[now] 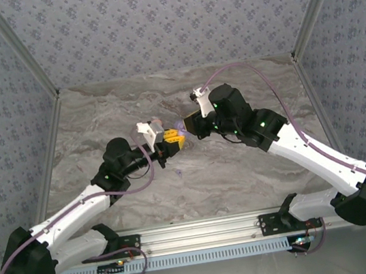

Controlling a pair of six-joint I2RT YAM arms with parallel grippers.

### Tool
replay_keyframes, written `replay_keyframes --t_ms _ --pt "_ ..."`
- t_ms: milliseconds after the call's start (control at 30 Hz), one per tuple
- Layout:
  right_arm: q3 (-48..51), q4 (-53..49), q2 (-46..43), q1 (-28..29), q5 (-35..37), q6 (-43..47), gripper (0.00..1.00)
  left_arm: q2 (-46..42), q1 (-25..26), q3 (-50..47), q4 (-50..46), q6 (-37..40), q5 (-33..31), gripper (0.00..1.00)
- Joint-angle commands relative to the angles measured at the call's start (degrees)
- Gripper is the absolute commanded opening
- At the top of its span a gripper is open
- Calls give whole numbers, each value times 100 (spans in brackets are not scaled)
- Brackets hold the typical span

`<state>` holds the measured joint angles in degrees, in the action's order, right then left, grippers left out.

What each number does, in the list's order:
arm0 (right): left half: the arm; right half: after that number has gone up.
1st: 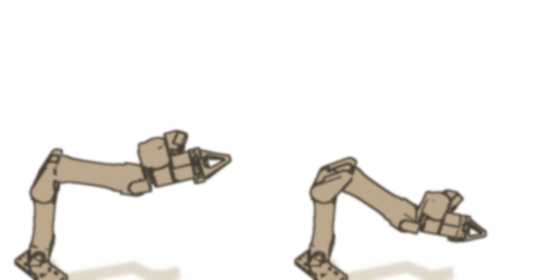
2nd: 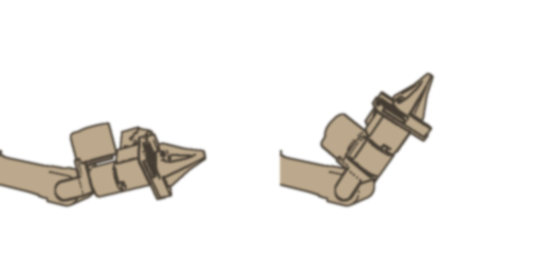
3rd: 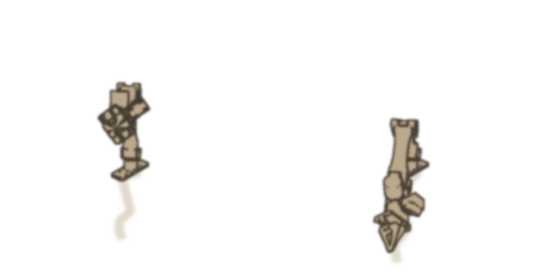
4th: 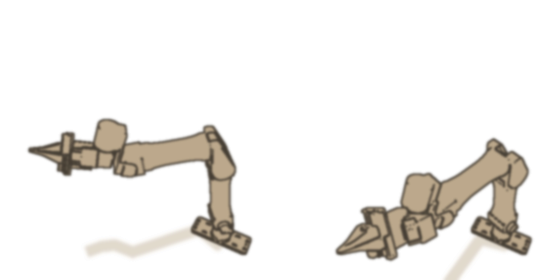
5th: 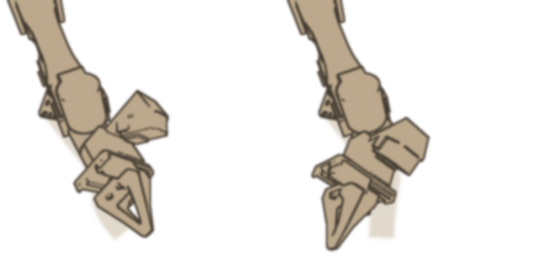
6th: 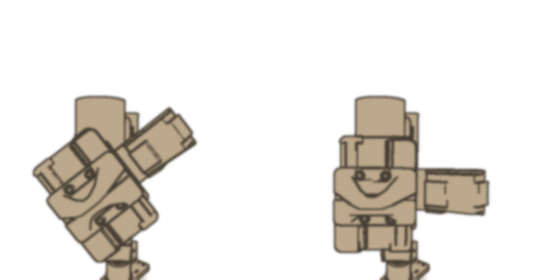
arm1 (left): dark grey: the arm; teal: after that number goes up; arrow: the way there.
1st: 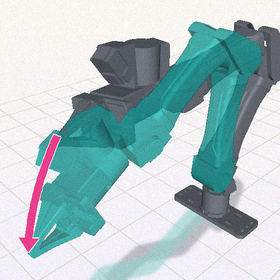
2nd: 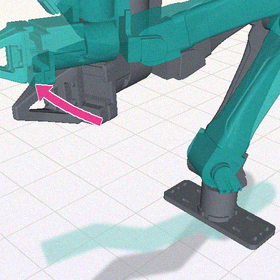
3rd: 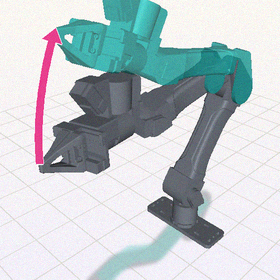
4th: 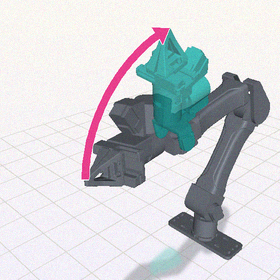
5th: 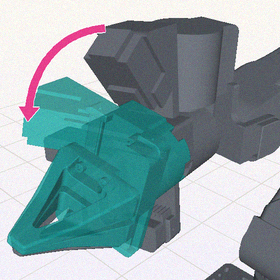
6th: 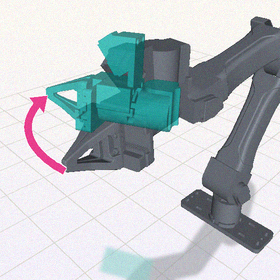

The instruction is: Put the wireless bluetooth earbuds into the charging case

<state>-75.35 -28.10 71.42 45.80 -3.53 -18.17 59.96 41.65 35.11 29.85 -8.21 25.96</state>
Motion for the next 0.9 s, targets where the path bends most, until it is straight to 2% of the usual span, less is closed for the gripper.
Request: replay_keyframes --t_ms 0,567,867 --pt "14 -115 -19 34 214 5 19 -46 36 237 223 -10 -11 0" --pt "75 -218 83 98 274 -18 19 -55 36 242 266 -31 -68 0" --pt "180 -86 56 106 -53 -197 20 -64 34 215 327 -63 -170 0"
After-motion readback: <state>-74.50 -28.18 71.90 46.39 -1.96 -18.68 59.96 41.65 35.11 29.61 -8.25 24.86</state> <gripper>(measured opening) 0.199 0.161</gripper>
